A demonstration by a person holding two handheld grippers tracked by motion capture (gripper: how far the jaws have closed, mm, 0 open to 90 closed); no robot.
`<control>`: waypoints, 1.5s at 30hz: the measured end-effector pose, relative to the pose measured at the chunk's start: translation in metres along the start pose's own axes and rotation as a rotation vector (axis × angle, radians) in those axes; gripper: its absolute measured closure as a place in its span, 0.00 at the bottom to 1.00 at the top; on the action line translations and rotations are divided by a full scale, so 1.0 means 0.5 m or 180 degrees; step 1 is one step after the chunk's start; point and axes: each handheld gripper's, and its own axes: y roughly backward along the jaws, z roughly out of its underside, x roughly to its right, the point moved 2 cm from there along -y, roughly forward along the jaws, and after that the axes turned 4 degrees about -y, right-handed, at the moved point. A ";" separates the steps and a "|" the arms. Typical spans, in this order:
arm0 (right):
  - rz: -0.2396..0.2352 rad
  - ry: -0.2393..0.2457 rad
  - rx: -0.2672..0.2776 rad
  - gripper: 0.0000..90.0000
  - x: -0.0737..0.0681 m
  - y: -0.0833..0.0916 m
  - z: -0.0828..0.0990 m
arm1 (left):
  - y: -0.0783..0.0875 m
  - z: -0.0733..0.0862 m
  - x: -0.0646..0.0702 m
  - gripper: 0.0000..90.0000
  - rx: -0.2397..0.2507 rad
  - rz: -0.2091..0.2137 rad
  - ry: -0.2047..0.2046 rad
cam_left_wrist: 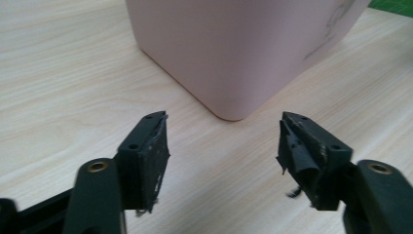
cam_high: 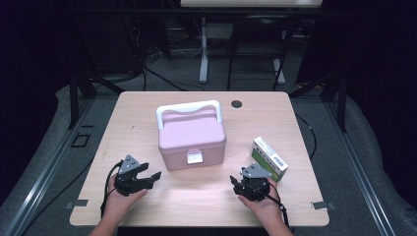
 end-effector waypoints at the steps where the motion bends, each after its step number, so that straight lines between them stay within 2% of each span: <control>1: -0.0005 -0.0012 0.0011 0.52 0.001 0.000 0.000 | -0.002 0.000 0.001 0.42 0.0001 0.0018 0.0014; 4: -0.0016 -0.0052 0.0005 0.52 0.004 -0.002 0.001 | -0.003 -0.001 0.004 0.43 -0.0009 0.0050 0.0052; 8: -0.0146 -0.0188 -0.0091 0.56 0.008 -0.004 0.005 | 0.000 0.000 0.010 0.46 0.0010 0.0005 0.0057; 10: -0.0168 -0.0197 -0.0092 0.56 0.008 -0.004 0.005 | 0.002 0.000 0.011 0.46 0.0015 0.0000 0.0043; 15: -0.0134 -0.0226 -0.0104 0.56 0.008 -0.005 0.002 | 0.008 0.000 0.019 0.53 0.0087 -0.0004 0.0017; 23: -0.0115 -0.0310 -0.0089 0.57 0.014 -0.012 -0.003 | 0.004 -0.002 0.019 0.55 0.0066 -0.0014 0.0044; 27: -0.0101 -0.0415 -0.0126 0.57 0.027 -0.022 -0.012 | -0.002 -0.005 0.005 0.59 0.0084 -0.0026 0.0246; 30: -0.0068 -0.0502 -0.0120 0.59 0.034 -0.026 -0.026 | -0.011 -0.010 -0.005 0.61 0.0112 0.0049 0.0400; 33: -0.0003 -0.0501 -0.0076 0.60 0.043 -0.036 -0.046 | -0.014 -0.019 -0.016 0.62 0.0133 0.0046 0.0475; 36: 0.0060 -0.0591 -0.0018 0.65 0.055 -0.052 -0.070 | -0.017 -0.030 -0.024 0.65 0.0169 -0.0007 0.0493; 39: 0.0027 -0.0638 -0.0007 0.66 0.056 -0.064 -0.083 | -0.023 -0.037 -0.030 0.65 0.0178 -0.0018 0.0500; 40: 0.0030 -0.0644 0.0005 0.66 0.055 -0.069 -0.089 | -0.026 -0.041 -0.032 0.65 0.0173 -0.0080 0.0460; 42: 0.0144 -0.0546 0.0037 0.64 0.052 -0.084 -0.101 | -0.030 -0.052 -0.039 0.65 0.0179 -0.0142 0.0460; 45: 0.0176 -0.0529 0.0038 0.66 0.053 -0.093 -0.105 | -0.033 -0.056 -0.043 0.65 0.0203 -0.0144 0.0504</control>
